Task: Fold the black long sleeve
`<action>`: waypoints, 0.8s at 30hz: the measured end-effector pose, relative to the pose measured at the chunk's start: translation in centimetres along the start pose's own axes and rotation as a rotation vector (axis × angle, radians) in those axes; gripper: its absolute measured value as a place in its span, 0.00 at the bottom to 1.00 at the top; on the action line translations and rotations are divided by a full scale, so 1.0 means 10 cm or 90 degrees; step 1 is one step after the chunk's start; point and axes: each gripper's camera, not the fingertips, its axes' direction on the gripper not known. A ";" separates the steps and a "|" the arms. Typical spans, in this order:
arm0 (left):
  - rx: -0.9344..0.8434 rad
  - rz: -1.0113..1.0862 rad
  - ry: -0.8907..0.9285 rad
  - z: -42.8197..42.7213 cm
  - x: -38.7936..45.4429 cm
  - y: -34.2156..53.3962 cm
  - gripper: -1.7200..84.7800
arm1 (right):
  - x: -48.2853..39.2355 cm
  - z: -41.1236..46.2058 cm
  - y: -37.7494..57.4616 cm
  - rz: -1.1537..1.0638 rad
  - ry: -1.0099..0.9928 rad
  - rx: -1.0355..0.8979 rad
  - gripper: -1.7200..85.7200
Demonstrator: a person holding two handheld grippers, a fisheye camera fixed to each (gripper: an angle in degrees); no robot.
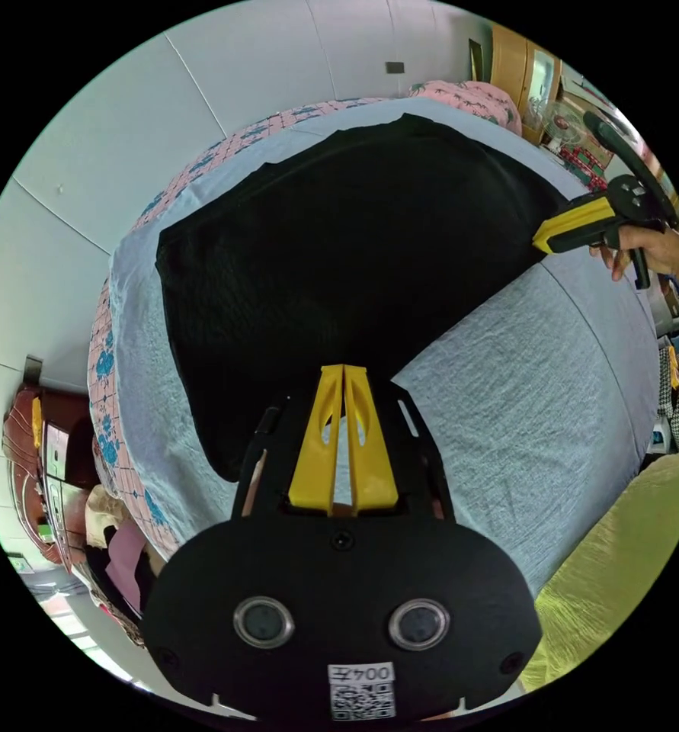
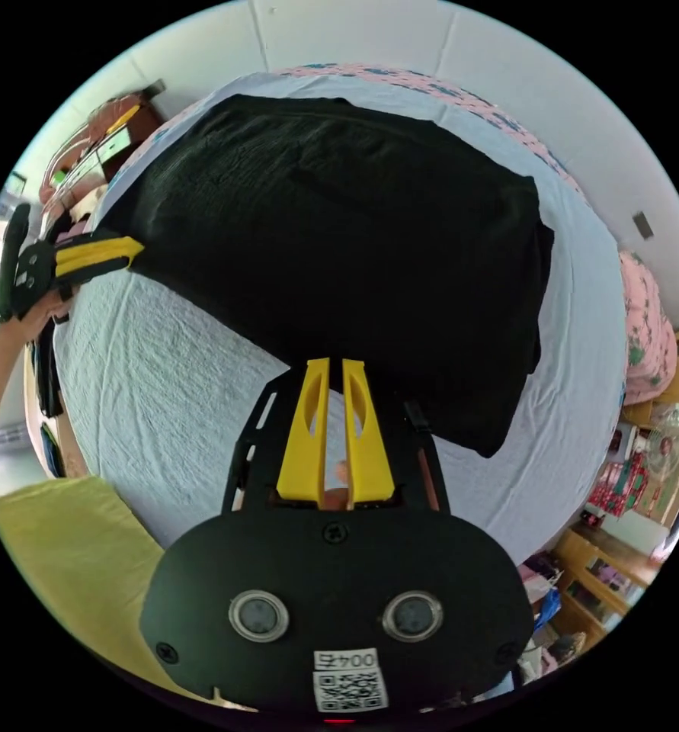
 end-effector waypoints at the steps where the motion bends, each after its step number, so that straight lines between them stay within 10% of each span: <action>1: -0.003 -0.002 -0.003 0.03 0.05 -0.01 0.02 | -0.02 0.00 0.00 -0.024 0.009 -0.007 0.07; 24: 0.077 0.028 0.004 0.31 0.02 1.15 0.11 | 0.19 -0.64 0.18 0.005 -0.235 0.181 0.09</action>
